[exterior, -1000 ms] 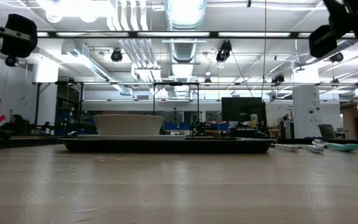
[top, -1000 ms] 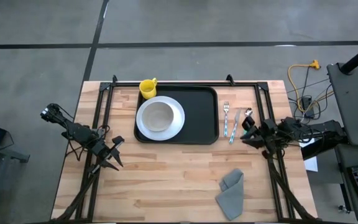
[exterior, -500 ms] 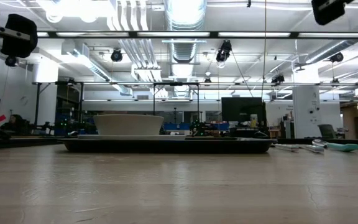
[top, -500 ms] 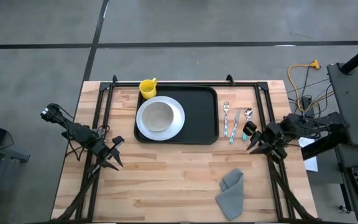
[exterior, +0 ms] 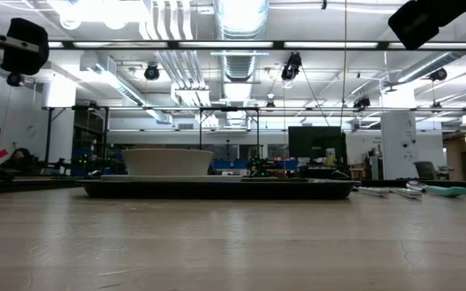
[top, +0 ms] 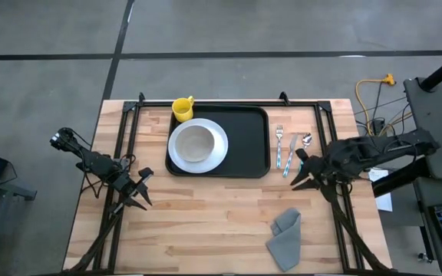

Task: Set up tray
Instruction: Put the gray napkin to the right of the white plate on the black tray

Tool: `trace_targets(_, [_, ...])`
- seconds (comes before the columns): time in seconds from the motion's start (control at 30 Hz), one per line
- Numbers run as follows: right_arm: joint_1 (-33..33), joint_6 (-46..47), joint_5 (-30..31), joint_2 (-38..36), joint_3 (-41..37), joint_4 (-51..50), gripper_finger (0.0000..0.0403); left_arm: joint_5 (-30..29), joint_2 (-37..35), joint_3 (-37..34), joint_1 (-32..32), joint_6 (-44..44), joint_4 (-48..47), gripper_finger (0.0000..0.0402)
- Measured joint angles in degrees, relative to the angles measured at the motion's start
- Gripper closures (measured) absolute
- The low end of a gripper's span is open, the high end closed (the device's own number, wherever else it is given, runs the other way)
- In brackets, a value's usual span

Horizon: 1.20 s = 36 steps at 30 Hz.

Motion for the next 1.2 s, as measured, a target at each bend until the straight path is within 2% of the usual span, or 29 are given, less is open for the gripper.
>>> trace_targets(0.17, [0.17, 0.12, -0.63, 4.22, 3.79, -7.10, 0.0335, -0.02, -0.02, 0.00, 0.00, 0.00, 0.02, 0.0324])
trace_targets(0.3, [0.25, 0.03, -3.97, 6.75, 5.51, -9.81, 0.0335, -0.02, 0.00, 0.00, 0.00, 0.00, 0.00, 0.0324])
trace_targets(0.53, [1.32, -3.11, -11.10, 11.21, 5.66, -9.93, 0.0335, -0.02, -0.01, 0.00, 0.00, 0.00, 0.01, 0.0324])
trace_targets(0.77, [1.70, -2.97, -12.45, 18.23, 6.39, -9.84, 0.0331, -0.02, -0.02, 0.00, 0.00, 0.00, 0.01, 0.0324])
trace_targets(0.93, [1.68, -2.93, -15.01, 23.85, 7.42, -9.91, 0.0301, 0.00, -0.02, 0.00, 0.00, 0.00, 0.01, 0.0324])
trace_targets(1.2, [1.93, -1.65, -18.57, 31.36, 9.66, -9.89, 0.0223, 0.00, -0.02, 0.00, 0.00, 0.00, 0.00, 0.0324])
